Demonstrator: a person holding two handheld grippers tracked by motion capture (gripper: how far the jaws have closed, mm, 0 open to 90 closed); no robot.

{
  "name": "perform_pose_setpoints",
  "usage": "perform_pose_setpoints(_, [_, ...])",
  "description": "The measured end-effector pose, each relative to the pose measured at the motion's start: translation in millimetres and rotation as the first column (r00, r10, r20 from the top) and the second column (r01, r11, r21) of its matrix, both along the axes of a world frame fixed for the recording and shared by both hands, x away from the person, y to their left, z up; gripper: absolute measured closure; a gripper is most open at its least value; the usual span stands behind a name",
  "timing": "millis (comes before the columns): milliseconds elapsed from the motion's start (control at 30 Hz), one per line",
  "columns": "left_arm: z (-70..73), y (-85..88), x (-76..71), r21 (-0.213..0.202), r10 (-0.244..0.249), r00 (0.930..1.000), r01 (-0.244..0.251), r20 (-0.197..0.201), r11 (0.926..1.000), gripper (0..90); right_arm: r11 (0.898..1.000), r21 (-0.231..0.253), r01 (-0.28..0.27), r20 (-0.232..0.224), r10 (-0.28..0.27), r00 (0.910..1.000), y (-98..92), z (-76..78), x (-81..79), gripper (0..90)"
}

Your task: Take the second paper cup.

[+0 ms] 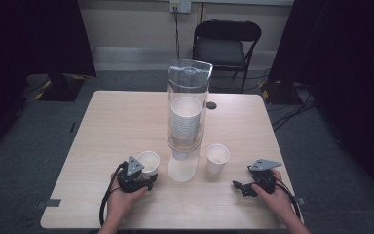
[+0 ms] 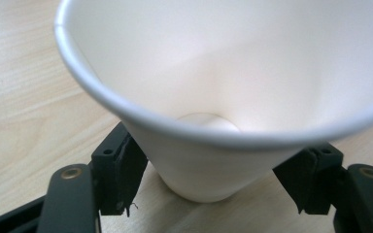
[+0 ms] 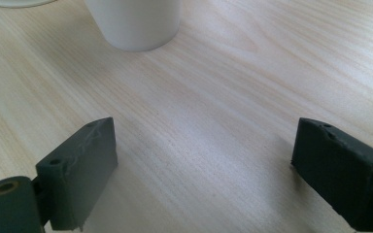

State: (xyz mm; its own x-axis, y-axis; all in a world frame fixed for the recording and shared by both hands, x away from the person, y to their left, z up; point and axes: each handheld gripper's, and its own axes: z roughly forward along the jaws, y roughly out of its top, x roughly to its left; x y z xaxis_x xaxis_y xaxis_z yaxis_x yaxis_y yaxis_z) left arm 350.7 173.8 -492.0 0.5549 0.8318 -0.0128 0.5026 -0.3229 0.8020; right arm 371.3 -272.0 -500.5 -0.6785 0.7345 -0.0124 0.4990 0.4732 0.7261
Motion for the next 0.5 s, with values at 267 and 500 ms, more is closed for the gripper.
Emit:
perform_pose_setpoints(267, [-4.2, 3.9, 1.6, 0.002, -0.003, 0.9995, 0.003, -0.031, 1.0, 23.3, 1.0, 0.0, 0.0, 0.0, 0.0, 1.0, 0.0, 0.0, 0.0, 8.6])
perform_pose_setpoints(500, [-0.2, 15.4, -3.8, 0.001, -0.001, 0.9984, 0.001, -0.057, 1.0, 21.5, 1.0, 0.0, -0.001, 0.001, 0.001, 1.0, -0.1, 0.0, 0.1, 8.6])
